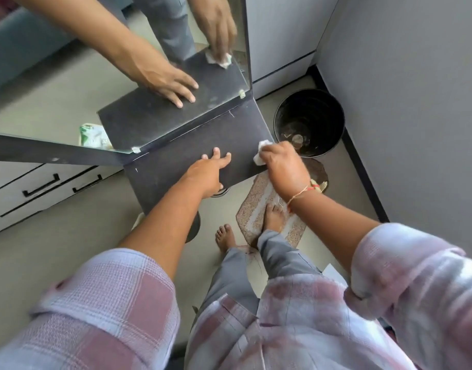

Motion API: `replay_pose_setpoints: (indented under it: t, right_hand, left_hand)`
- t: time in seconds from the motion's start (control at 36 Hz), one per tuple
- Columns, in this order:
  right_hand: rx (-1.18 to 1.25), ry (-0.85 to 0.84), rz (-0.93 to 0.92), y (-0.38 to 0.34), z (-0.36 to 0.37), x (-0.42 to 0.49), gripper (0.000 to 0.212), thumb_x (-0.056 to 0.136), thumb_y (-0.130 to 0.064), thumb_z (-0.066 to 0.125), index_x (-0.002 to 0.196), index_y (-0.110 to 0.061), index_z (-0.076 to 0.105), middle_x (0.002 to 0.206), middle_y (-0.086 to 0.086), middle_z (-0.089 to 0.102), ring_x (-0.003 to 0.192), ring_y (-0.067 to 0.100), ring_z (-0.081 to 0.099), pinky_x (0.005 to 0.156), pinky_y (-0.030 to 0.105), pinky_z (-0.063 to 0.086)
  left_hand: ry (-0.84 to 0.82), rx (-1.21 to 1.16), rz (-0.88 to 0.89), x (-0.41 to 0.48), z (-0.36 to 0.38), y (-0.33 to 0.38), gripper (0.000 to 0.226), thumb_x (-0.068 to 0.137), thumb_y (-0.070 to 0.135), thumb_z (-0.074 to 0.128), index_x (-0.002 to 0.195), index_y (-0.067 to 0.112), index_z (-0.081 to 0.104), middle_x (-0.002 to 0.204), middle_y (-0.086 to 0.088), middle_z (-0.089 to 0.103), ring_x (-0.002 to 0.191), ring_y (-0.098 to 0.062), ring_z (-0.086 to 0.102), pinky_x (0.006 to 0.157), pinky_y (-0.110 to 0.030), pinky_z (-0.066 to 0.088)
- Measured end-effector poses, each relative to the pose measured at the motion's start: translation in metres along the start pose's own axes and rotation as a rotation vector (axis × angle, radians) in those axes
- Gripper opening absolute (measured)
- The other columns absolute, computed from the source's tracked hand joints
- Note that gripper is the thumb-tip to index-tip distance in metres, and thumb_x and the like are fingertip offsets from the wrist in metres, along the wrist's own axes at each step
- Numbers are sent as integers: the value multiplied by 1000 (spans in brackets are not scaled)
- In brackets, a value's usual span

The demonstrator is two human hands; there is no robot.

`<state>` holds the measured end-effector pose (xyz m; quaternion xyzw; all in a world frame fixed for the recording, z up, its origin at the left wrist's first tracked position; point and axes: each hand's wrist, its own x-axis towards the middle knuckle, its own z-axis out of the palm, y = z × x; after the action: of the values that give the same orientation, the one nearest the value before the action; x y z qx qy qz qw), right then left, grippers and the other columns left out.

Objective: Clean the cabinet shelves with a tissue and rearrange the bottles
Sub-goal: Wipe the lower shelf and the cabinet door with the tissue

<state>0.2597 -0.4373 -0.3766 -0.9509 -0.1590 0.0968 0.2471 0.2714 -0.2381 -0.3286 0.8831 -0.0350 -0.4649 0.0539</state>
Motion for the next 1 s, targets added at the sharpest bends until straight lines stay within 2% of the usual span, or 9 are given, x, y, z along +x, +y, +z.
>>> replay_pose_setpoints:
  t: [0.22, 0.33, 0.42, 0.47, 0.56, 0.67, 0.69, 0.81, 1.0]
  right_hand:
    - [44, -190, -209, -54, 41, -15, 10, 86, -6, 62, 87, -8, 72, 97, 4, 63, 84, 27, 51, 56, 40, 55]
    - [17, -111, -200, -16, 24, -18, 12, 86, -12, 64, 95, -12, 72, 106, -2, 64, 91, 25, 54, 61, 35, 57]
    - [22, -69, -38, 25, -1, -19, 22, 88, -14, 59, 107, -15, 70, 112, 0, 65, 97, 26, 54, 78, 37, 54]
    - [81, -61, 202, 45, -17, -14, 17, 84, -22, 59, 92, -15, 72, 99, 5, 68, 92, 29, 60, 76, 31, 47]
    - [260, 63, 615, 64, -31, -4, 22, 85, -23, 58, 82, -6, 72, 90, 16, 71, 90, 35, 63, 76, 33, 50]
    - [610, 231, 847, 63, -47, 15, 15, 84, -16, 61, 85, -14, 76, 86, -4, 73, 80, 13, 64, 61, 4, 43]
    - [676, 238, 872, 61, -49, 18, 15, 84, -19, 64, 90, -19, 77, 91, -8, 71, 83, 8, 63, 65, 4, 42]
    - [829, 210, 1002, 68, -44, 24, 8, 73, -21, 70, 79, -23, 74, 82, -6, 74, 77, 9, 68, 71, 25, 54]
    - [831, 273, 1243, 111, -47, 25, 10, 75, -20, 72, 66, -23, 69, 76, -4, 72, 80, 18, 70, 78, 38, 60]
  left_hand:
    - [21, -44, 0, 0, -2, -4, 80, 94, 6, 54, 154, 37, 12, 163, 5, -3, 149, -27, 11, 116, -39, 21]
    - [14, -32, 6, 2, 1, -8, 85, 92, 0, 54, 154, 38, 10, 163, 7, -4, 150, -24, 10, 116, -38, 22]
    - [6, -43, 3, 3, 3, -9, 85, 93, -1, 54, 154, 39, 9, 163, 8, -4, 150, -24, 9, 116, -39, 22]
    - [11, -45, 1, 3, 3, -9, 83, 94, 0, 53, 154, 38, 9, 163, 8, -4, 150, -25, 9, 117, -39, 22]
    - [19, -38, -15, 3, 3, -6, 79, 95, 6, 55, 154, 36, 12, 163, 5, -2, 149, -28, 11, 116, -40, 22]
    - [199, -89, -101, 4, 2, 18, 46, 96, 25, 56, 140, 23, 45, 159, -5, 24, 139, -33, 35, 108, -45, 36]
    - [292, -87, -95, 4, 1, 28, 38, 95, 27, 56, 132, 18, 52, 154, -6, 35, 133, -32, 42, 104, -43, 39]
    - [510, -163, 76, 8, -5, 79, 28, 93, 25, 56, 118, 10, 58, 130, -6, 55, 119, -28, 52, 99, -41, 42]
    - [348, -284, 312, 34, -15, 151, 41, 93, 26, 61, 131, 13, 52, 137, -1, 50, 125, -21, 48, 104, -40, 43]
